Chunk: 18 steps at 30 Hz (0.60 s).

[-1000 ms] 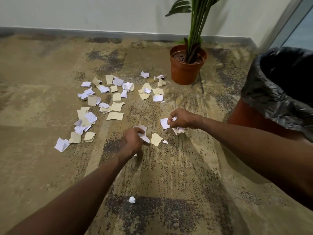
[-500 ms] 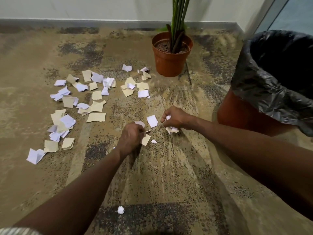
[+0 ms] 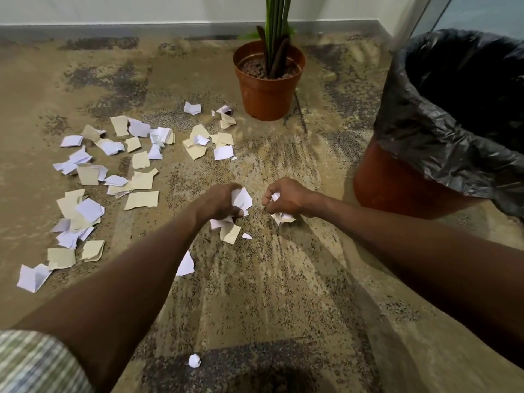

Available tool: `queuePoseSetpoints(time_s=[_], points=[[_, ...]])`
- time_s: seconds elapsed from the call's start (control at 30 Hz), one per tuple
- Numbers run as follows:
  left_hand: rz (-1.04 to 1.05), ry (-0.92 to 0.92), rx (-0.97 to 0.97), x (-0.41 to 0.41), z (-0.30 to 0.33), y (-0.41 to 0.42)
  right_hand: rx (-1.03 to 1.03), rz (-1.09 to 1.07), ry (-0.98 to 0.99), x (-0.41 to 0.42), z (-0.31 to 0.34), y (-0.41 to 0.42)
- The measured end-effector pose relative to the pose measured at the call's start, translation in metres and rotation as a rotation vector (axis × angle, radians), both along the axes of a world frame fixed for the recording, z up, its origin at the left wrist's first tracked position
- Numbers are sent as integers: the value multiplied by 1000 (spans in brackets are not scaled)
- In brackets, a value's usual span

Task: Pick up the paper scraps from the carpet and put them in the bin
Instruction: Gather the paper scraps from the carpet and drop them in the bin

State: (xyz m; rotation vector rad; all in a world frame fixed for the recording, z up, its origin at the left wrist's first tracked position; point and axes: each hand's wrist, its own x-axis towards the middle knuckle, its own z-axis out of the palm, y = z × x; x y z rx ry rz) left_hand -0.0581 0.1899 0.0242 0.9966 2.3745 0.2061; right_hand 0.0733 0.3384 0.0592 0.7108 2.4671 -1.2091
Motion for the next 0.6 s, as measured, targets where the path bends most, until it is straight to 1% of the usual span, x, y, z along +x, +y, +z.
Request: queuePoseSetpoints(time_s=[0.13,0.3,0.43,0.47,0.5,0.57,0.6], points=[[178,28,213,10,-12,-4,20,7,-6,0,-1,-3],[279,33,314,19,-13,-5,19,2,-2,4,5,-5],[331,-26,361,25,-7,-10,-18,-57,33,7,20,-3],[368,-67,386,28,-2,-10,-32,-76,50,8,26,-2],[429,-149,433,29,4,-10,-45,-93,67,8,33,-2],[559,-370,555,31,22,-9,-62,-120,108,9,50,0],[590,-462,604,32,35,-7,-72,-132,136,8,61,2]])
